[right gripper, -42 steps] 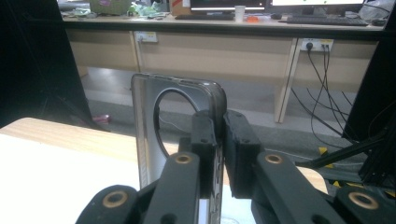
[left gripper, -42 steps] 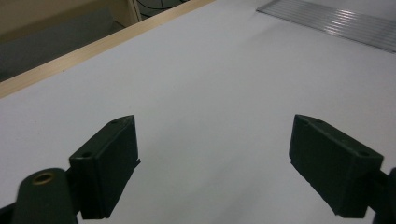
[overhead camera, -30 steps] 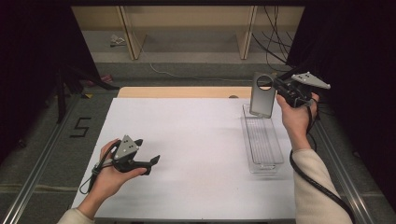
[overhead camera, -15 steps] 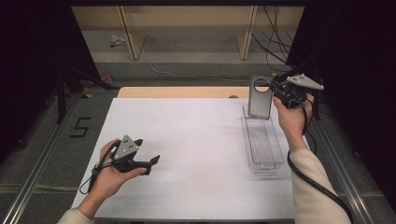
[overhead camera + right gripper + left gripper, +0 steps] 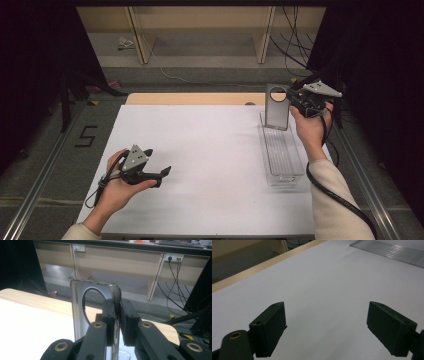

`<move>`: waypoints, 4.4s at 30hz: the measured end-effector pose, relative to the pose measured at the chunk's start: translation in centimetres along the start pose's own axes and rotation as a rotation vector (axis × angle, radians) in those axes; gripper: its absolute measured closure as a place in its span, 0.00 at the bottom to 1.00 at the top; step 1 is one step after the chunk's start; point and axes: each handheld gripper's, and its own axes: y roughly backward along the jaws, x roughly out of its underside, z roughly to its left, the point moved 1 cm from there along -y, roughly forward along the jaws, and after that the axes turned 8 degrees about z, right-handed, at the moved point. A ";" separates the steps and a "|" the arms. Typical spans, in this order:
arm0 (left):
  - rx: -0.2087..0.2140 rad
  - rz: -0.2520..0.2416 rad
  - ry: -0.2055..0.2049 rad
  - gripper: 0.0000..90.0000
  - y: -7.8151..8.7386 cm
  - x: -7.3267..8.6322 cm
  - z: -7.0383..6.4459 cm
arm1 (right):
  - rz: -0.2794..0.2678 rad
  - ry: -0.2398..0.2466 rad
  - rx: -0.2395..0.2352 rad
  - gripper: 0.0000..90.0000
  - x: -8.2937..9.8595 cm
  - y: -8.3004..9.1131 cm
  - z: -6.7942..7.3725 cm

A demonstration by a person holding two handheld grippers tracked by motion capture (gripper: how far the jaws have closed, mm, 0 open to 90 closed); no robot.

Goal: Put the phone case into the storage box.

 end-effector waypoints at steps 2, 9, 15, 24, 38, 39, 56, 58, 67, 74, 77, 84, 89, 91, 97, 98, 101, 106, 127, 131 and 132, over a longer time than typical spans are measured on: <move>0.000 0.000 0.000 0.17 0.0 0.0 0.0 | 0.004 0.003 -0.002 0.92 0.1 -0.1 0.0; 0.000 -0.001 0.001 0.17 0.0 0.0 0.0 | 0.017 0.013 -0.006 0.92 0.3 -0.4 0.1; 0.001 -0.001 0.001 0.17 0.0 0.0 0.0 | 0.028 0.020 -0.008 0.92 0.4 -0.6 0.1; 0.002 -0.001 0.001 0.17 0.0 0.0 0.0 | 0.043 0.025 -0.009 0.92 0.7 -0.9 0.1; 0.002 -0.001 0.002 0.17 0.0 0.0 0.0 | 0.060 0.030 -0.008 0.92 1.1 -1.3 0.0; 0.002 -0.001 0.002 0.17 0.0 0.0 0.0 | 0.062 0.031 -0.007 0.92 1.2 -1.3 0.0; 0.002 -0.002 0.003 0.17 0.0 0.0 0.0 | 0.083 0.046 -0.006 0.92 1.8 -2.0 0.0; 0.002 -0.002 0.003 0.17 0.0 0.0 0.0 | 0.084 0.047 -0.007 0.92 1.8 -2.0 0.0; 0.001 -0.002 0.001 0.17 0.0 0.0 0.0 | 0.094 0.056 -0.016 0.92 2.0 -2.2 0.0; 0.001 -0.004 0.001 0.17 0.0 0.0 0.0 | 0.096 0.058 -0.022 0.92 2.1 -2.4 0.1; 0.001 -0.004 0.001 0.17 0.0 0.0 0.0 | 0.097 0.055 -0.025 0.92 2.1 -2.4 0.1; 0.001 -0.004 0.001 0.17 0.0 0.0 0.0 | 0.098 0.051 -0.029 0.92 2.2 -2.5 0.0; 0.000 -0.004 0.001 0.17 0.0 0.0 0.0 | 0.100 0.045 -0.034 0.92 2.2 -2.5 0.0; 0.001 -0.004 0.001 0.17 0.0 0.0 0.1 | 0.101 0.043 -0.034 0.92 2.3 -2.5 0.0; 0.000 -0.005 0.001 0.17 0.1 0.0 0.1 | 0.104 0.039 -0.039 0.92 2.3 -2.6 0.0; 0.000 -0.005 0.001 0.17 0.1 0.0 0.1 | 0.103 0.038 -0.040 0.92 2.3 -2.6 0.0; 0.000 -0.005 0.001 0.17 0.1 0.0 0.1 | 0.104 0.037 -0.041 0.92 2.4 -2.7 -0.1; -0.001 -0.006 0.003 0.17 0.1 0.0 0.1 | 0.106 0.029 -0.044 0.92 2.5 -2.8 -0.2; -0.002 -0.006 0.006 0.17 0.1 0.0 0.2 | 0.098 0.050 -0.018 0.91 2.6 -3.4 -0.3; -0.001 -0.006 0.006 0.17 0.1 0.0 0.2 | 0.097 0.050 -0.014 0.91 2.6 -3.5 -0.3; -0.002 -0.006 0.005 0.17 0.1 0.0 0.2 | 0.096 0.049 -0.013 0.91 2.6 -3.5 -0.3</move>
